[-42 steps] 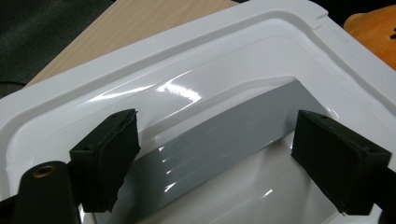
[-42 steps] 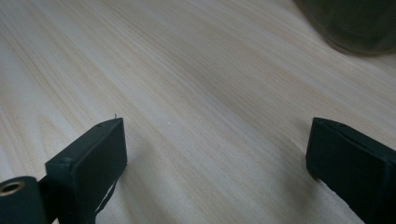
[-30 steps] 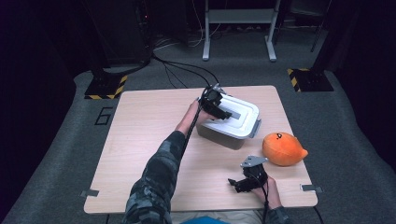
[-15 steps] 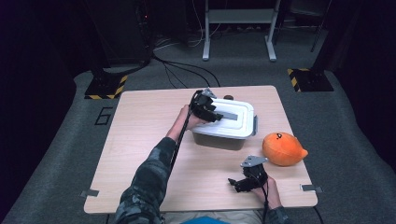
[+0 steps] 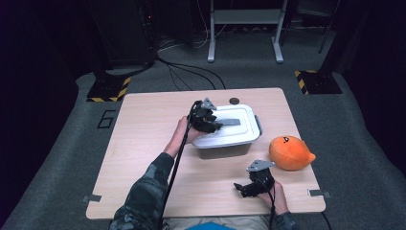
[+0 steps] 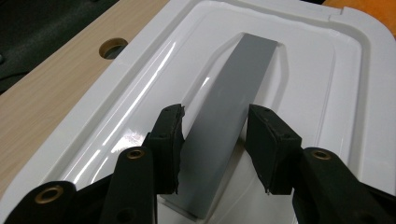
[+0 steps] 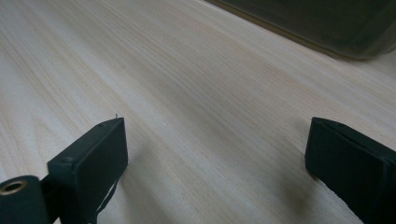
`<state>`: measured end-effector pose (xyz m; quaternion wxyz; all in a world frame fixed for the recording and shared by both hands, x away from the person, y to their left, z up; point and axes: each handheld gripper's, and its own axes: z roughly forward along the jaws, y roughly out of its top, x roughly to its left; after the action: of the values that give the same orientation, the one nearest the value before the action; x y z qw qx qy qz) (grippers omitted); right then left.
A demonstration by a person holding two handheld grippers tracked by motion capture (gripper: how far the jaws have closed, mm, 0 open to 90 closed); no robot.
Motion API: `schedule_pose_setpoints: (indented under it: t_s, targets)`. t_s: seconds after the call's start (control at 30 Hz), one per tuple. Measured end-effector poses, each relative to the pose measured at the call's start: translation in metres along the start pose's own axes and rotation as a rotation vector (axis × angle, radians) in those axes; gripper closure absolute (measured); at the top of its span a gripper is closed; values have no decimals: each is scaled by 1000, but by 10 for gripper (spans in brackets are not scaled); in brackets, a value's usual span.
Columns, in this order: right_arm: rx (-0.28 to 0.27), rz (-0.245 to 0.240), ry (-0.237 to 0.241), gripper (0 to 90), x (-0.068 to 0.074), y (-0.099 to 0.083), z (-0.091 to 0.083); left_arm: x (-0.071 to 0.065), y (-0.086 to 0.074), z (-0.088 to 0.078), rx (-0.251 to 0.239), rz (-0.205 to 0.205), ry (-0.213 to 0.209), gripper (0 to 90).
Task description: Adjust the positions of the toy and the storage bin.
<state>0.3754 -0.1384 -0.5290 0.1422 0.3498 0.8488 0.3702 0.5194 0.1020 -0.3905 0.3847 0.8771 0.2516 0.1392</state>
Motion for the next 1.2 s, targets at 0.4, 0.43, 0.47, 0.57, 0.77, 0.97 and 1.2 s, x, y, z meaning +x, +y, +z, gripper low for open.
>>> schedule_pose_setpoints:
  t_s: [0.4, 0.43, 0.47, 0.57, 0.77, 0.97, 1.2]
  targets:
    - [1, 4, 0, 52, 0, 0, 0, -4, 18, 13, 40, 73, 22, 389]
    - [1, 4, 1, 54, 0, 0, 0, -3, 19, 15, 35, 74, 7, 390]
    - [2, 3, -3, 59, 0, 0, 0, -2, 20, 16, 31, 71, -6, 396]
    - [-3, 5, -3, 61, 0, 0, 0, -1, 20, 19, 12, 63, -52, 461]
    - [-1, 2, -5, 61, 0, 0, 0, -2, 18, 19, -2, 46, -62, 574]
    - [-1, 3, -6, 62, 0, 0, 0, -2, 14, 13, 4, 32, -35, 605]
    - [-4, 8, -5, 64, 0, 0, 0, 4, 3, 3, 3, 10, 6, 658]
